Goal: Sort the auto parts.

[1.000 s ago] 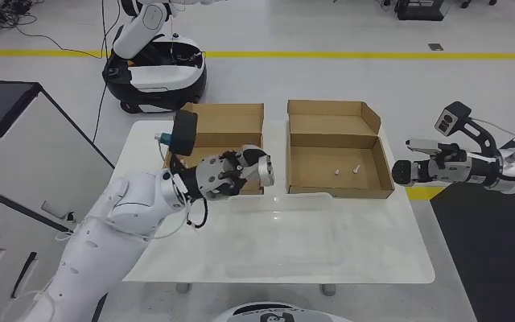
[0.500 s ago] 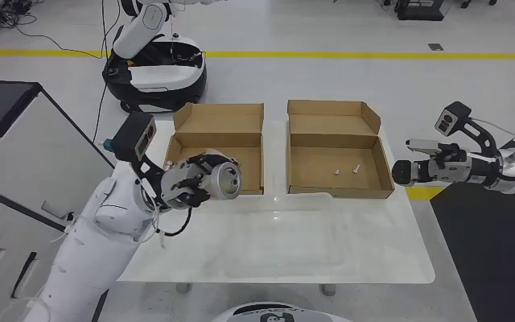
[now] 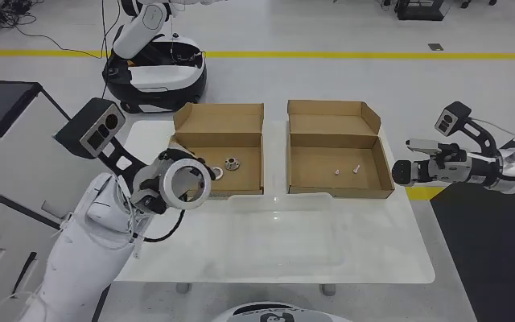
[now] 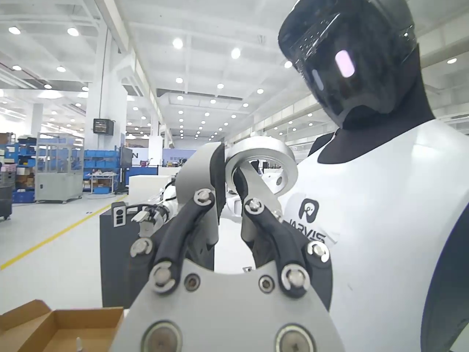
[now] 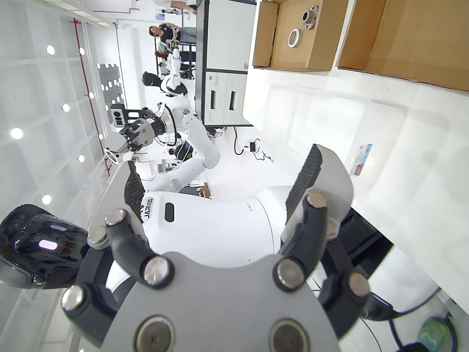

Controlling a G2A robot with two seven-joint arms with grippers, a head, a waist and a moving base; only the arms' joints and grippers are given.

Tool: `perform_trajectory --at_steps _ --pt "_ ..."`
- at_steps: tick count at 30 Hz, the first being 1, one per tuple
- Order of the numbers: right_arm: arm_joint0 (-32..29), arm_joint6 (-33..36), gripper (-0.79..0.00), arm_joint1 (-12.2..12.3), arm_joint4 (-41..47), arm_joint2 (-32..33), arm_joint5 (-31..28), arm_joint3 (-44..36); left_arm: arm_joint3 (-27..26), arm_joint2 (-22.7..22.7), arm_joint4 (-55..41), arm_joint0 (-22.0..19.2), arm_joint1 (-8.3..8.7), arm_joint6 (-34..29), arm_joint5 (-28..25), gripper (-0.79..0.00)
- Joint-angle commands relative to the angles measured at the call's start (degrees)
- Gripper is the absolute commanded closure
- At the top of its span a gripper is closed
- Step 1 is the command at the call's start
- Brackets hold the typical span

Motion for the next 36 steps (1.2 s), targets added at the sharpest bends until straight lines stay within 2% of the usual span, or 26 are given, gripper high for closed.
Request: perform_trajectory --at_steps 1,9,17,19,23,26,30,36 --pt "0.0 0.0 -0.785 0.0 0.0 0.0 0.0 0.0 -0.8 -0.4 -1.7 0.1 -0.10 -0.2 0.0 0.000" --pt "0.0 0.0 -0.785 0.0 0.0 0.0 0.0 0.0 -2.3 -1.5 -8.1 0.2 -0.96 -0.8 0.0 0.000" --pt "0.0 0.0 -0.785 0.0 0.0 0.0 0.0 0.0 0.7 -3.8 -5.9 1.2 -1.68 -4.5 0.0 0.000" --pt "0.0 0.0 -0.785 0.0 0.0 0.0 0.0 0.0 2.1 -5.1 -2.5 1.4 -1.68 -5.6 1.9 0.000" --pt "0.0 0.0 -0.785 0.0 0.0 0.0 0.0 0.0 1.7 -6.1 4.9 1.9 -1.85 -7.0 7.5 0.000" --pt "0.0 0.0 -0.785 0.0 0.0 0.0 0.0 0.0 1.0 -6.0 5.8 2.4 -2.00 -6.5 9.3 0.000" --pt "0.0 0.0 -0.785 0.0 0.0 0.0 0.0 0.0 0.7 -5.5 5.3 2.6 -2.25 -5.6 8.9 0.000" --pt "0.0 0.0 -0.785 0.0 0.0 0.0 0.0 0.0 1.2 -4.5 -4.9 2.2 -2.62 -2.7 3.9 0.000"
